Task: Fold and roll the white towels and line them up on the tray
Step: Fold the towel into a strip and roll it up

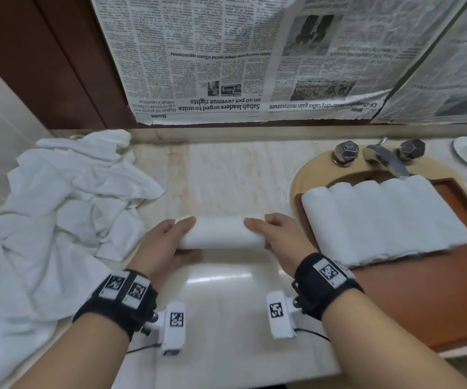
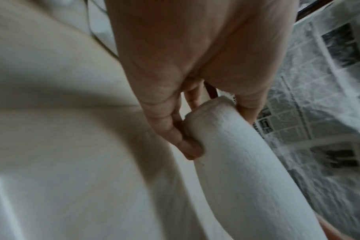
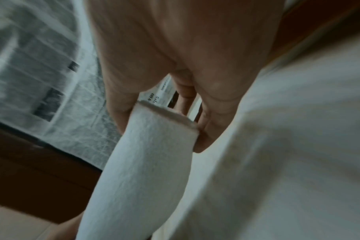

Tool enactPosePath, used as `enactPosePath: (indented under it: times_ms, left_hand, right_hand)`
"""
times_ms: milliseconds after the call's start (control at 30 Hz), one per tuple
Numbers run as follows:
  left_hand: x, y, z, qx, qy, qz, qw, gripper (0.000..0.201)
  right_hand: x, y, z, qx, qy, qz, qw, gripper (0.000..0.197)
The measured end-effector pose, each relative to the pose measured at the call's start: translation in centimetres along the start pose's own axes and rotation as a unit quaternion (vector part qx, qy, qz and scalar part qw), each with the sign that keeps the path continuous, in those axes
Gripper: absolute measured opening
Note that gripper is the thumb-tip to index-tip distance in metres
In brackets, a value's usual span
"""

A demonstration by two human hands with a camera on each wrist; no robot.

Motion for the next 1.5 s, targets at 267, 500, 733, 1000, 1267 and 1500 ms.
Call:
enactPosePath:
  times_ms: [267,500,733,1000,1267,1500]
  left_hand:
    - [3.3,-9.8,2.4,0.175,0.141,-0.118,0.967,0.035]
    - [9.6,-13.6,1.1,0.188,0.191,-0.184,0.946,0.034]
    - [16.3,-14.7,-4.0,0.190,0.257,-0.170,0.932,0.028]
    - [23.9,-14.8,-5.5,0.188,0.333,-0.130,0.915,0.030]
    - [28.7,-12.8,-6.1,0.282,0.418,-0.089,0.859,0.072]
    - [29.7,-11.6,-7.4,0.300,0.457,-0.073,0.834,0.073]
  right_hand:
    - [-4.0,-9.9,-3.2,-0.020,-0.265,-0.183,0.946,0.087]
    - [-8.2,-14.2,-4.5,-0.008,-0.486,-0.243,0.839,0.089]
    - [-18.0,-15.6,-2.9,-0.017,-0.301,-0.129,0.945,0.055]
    - [-25.4,-14.9,0.9,-0.028,0.060,0.039,0.997,0.041]
    - [-28.3,-12.3,1.7,-0.047,0.124,0.134,0.982,0.028]
    - [-29.3,-9.8,3.0,-0.029,0.122,0.152,0.980,0.033]
Point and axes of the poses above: each hand's wrist, its own y-axis towards the middle knuckle, its own x-axis out of the palm, z = x × y, the point moved 6 cm from there along y, towards the middle knuckle, and after that the axes turned 6 degrees about y, right-handed, at the moved point
